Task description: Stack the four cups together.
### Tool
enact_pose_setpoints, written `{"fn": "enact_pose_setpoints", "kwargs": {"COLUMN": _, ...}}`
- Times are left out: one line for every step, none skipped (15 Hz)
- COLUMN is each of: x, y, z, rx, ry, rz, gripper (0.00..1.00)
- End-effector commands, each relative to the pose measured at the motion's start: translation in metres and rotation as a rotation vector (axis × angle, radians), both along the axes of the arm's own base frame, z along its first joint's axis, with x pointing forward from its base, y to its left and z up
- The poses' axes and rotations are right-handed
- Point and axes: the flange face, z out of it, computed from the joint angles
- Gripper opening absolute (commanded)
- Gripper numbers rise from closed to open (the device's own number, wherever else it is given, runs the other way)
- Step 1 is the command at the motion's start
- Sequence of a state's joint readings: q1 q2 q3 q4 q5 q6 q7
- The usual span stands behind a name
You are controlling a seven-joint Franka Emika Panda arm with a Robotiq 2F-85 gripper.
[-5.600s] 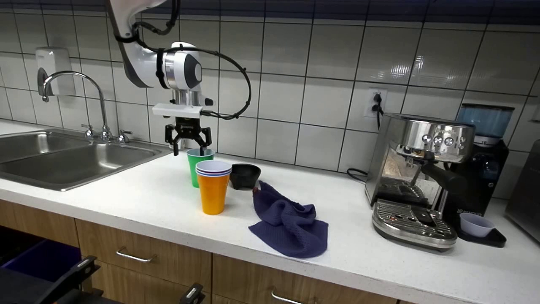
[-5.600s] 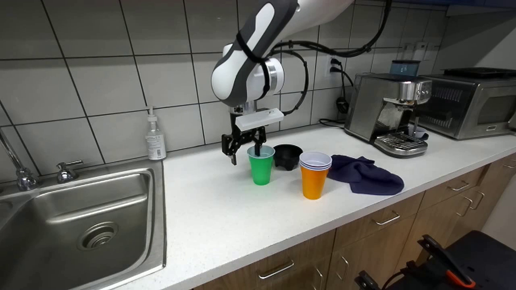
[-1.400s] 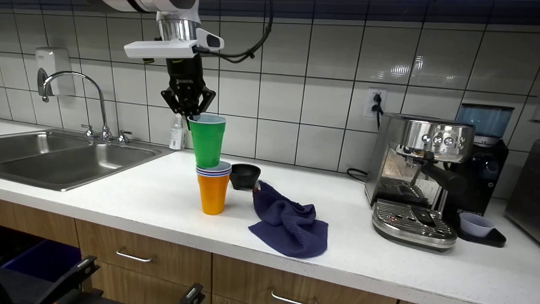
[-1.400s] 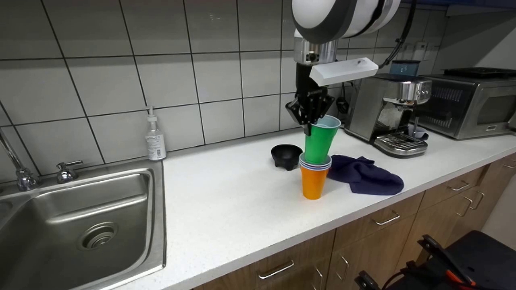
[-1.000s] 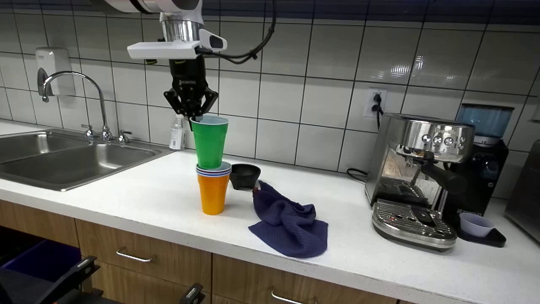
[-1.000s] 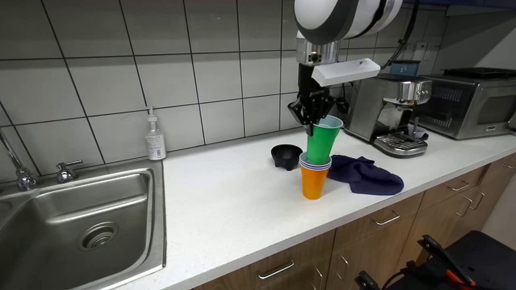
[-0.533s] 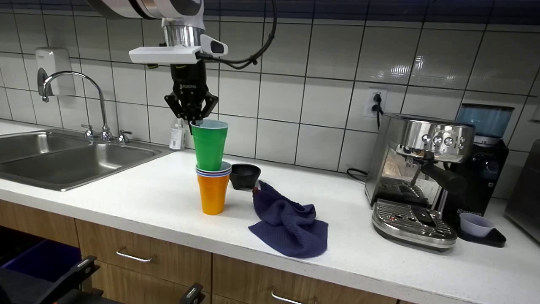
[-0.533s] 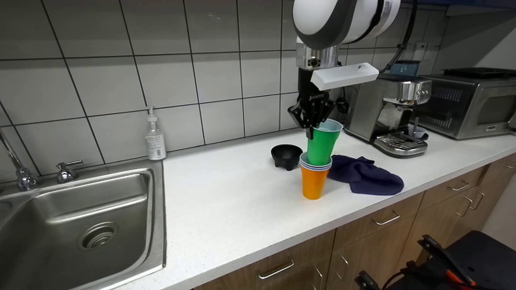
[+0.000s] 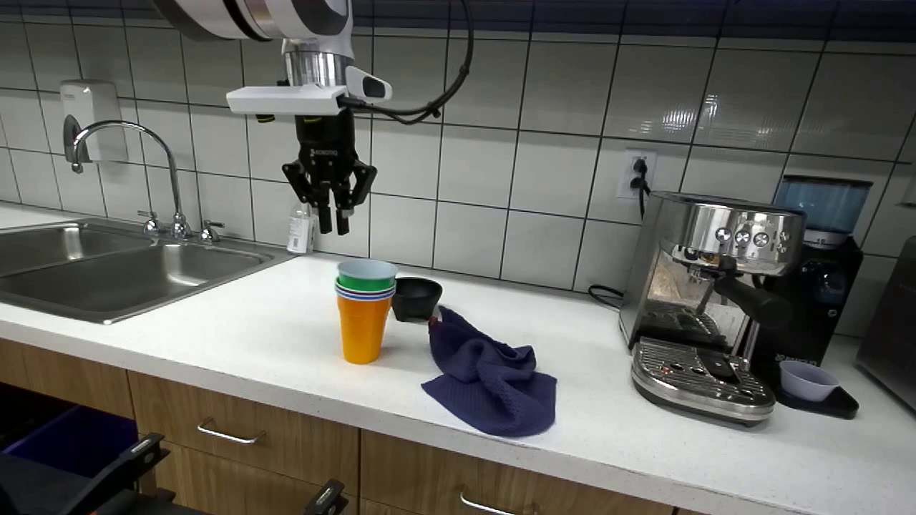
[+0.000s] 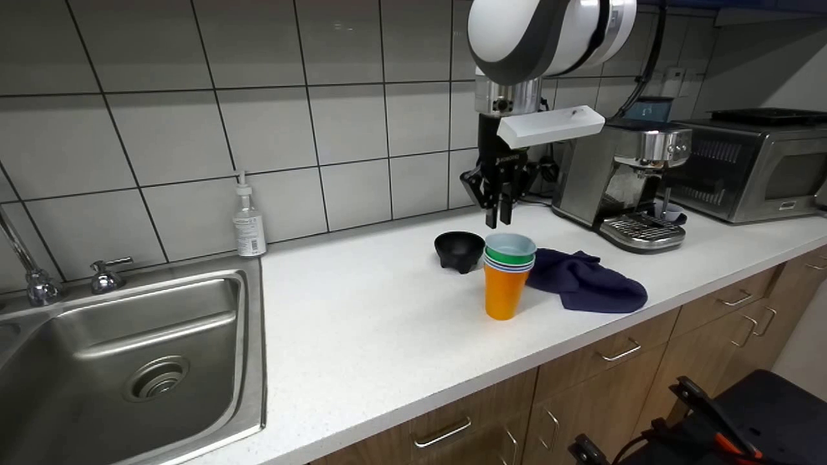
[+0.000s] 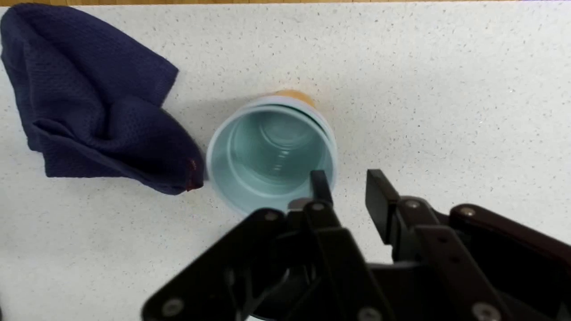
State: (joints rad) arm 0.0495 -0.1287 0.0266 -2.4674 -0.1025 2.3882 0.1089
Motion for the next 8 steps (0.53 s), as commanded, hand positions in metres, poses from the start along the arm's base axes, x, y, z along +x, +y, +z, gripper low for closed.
{"fn": "enact_pose_setpoints", "kwargs": {"x": 0.009, "y": -0.003, "z": 0.003, "rx": 0.009, "ry": -0.005, "rz": -0.021, "gripper": 0.60}}
{"fn": "enact_pose_setpoints", "kwargs": {"x": 0.010, "y": -0.003, "z": 0.003, "rx": 0.011, "ry": -0.004, "rz": -0.022, "gripper": 0.67}}
{"fn": "enact_pose_setpoints", "kwargs": {"x": 0.010, "y": -0.004, "z": 0.003, "rx": 0.009, "ry": -0.004, "rz": -0.023, "gripper": 0.73}}
{"fn": "enact_pose_setpoints", "kwargs": {"x": 0.011, "y": -0.003, "z": 0.005, "rx": 0.012, "ry": -0.007, "rz": -0.022, "gripper": 0.82}}
{"fn": "enact_pose_setpoints", "kwargs": {"x": 0.012, "y": -0.003, "z": 0.007, "rx": 0.007, "ry": -0.010, "rz": -0.019, "gripper": 0.89}}
{"fn": "enact_pose_setpoints", "kwargs": {"x": 0.013, "y": -0.002, "z": 0.009, "rx": 0.008, "ry": -0.014, "rz": -0.017, "gripper": 0.97}}
{"fn": "enact_pose_setpoints", "kwargs": {"x": 0.014, "y": -0.002, "z": 0.011, "rx": 0.007, "ry": -0.018, "rz": -0.015, "gripper": 1.00}}
{"fn": "enact_pose_setpoints", "kwargs": {"x": 0.016, "y": -0.002, "z": 0.013, "rx": 0.007, "ry": -0.021, "rz": -0.012, "gripper": 1.00}}
